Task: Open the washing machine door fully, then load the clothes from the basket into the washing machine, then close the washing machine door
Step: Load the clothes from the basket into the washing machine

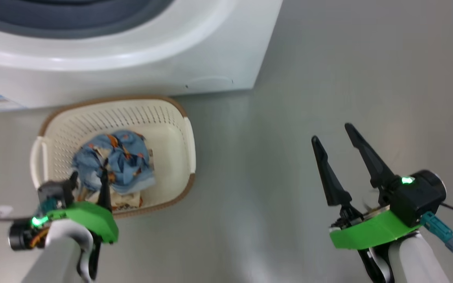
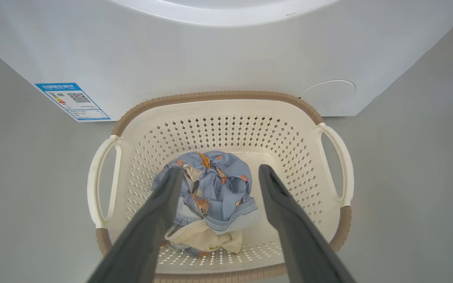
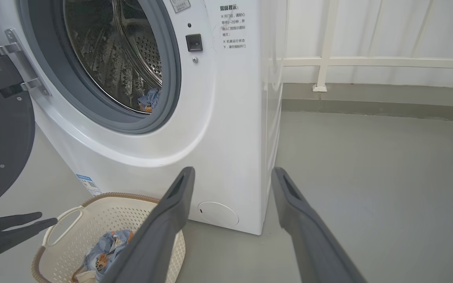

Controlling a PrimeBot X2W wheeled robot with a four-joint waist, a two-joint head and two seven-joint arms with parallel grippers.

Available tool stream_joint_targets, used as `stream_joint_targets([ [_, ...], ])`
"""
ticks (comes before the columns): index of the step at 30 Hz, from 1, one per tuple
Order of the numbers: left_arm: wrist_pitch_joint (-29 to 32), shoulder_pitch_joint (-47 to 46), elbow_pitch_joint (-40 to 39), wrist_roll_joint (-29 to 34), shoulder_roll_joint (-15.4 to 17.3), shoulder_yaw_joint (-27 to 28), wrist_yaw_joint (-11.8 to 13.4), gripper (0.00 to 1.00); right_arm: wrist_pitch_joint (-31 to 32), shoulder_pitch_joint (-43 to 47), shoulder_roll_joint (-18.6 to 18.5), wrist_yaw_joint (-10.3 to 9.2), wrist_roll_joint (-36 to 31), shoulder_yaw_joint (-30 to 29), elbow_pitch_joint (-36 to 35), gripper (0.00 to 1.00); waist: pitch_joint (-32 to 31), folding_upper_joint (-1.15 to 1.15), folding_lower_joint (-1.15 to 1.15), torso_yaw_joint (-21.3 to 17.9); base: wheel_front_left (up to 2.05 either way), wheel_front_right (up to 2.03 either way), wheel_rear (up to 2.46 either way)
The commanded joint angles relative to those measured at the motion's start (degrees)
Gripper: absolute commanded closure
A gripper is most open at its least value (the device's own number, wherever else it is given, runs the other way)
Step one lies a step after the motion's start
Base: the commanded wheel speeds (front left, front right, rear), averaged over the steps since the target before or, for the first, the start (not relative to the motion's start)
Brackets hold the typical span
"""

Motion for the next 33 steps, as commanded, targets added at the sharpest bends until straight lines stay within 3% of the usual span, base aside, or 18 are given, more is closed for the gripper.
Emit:
stream_joint_targets([
  [1, 0.1, -2.9, 2.0, -0.2, 1.4, 1.5, -0.5, 0.00, -0.8, -1.2, 0.1, 0.09, 0.4, 2.0, -1.7, 0.00, 7.0, 0.00, 0.00, -2.6, 0.00, 0.00, 0.00],
  [9, 1.5, -14.7, 15.7, -0.3, 2.0, 1.5, -3.4, 0.00, -2.7, -4.9, 0.1, 0.09, 2.4, 3.6, -0.7, 0.00, 16.3, 0.00, 0.00, -6.1, 0.00, 0.00, 0.00],
  [21, 6.0, -28.8, 26.0, -0.9, 5.0, 2.0, -5.8, 0.00, -3.9, -9.3, 0.1, 0.09, 5.2, 4.9, 0.2, 0.00, 27.2, 0.00, 0.00, -10.5, 0.00, 0.00, 0.00],
  [33, 14.0, -35.0, 30.9, -0.7, 10.0, 1.2, -4.9, 0.00, -4.0, -10.4, 0.1, 0.09, 8.0, 6.6, -0.8, 0.00, 31.2, 0.00, 0.00, -14.2, 0.00, 0.00, 0.00],
])
